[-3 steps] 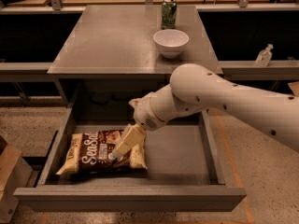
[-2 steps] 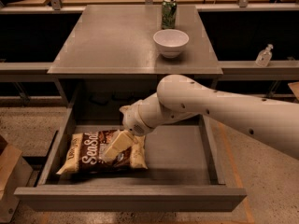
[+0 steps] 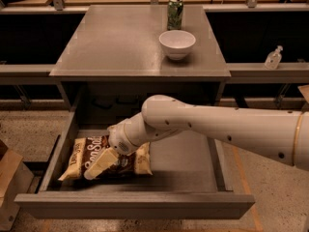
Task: Pick brown chip bag from top drawer and place on counter
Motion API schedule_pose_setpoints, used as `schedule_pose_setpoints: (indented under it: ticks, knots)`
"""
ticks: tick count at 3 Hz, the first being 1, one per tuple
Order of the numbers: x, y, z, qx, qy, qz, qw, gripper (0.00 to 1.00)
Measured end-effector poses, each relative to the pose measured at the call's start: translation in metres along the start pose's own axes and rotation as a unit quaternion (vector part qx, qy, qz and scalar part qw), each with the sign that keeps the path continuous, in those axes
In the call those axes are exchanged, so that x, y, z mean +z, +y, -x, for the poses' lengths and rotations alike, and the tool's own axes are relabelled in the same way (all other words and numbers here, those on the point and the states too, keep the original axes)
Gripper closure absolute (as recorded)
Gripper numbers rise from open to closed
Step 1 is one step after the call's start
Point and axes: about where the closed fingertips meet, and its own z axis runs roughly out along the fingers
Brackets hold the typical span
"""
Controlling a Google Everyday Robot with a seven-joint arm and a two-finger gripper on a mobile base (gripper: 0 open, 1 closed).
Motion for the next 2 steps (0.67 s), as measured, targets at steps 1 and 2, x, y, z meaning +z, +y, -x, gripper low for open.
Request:
schedule_pose_setpoints:
  ticks: [1, 2]
  knots:
    - [0.023, 0.011, -0.004, 0.015, 0.002, 0.019, 0.9997, 0.0]
    - [0.039, 0.019, -0.012, 0.031, 0.006, 0.032, 0.999, 0.18]
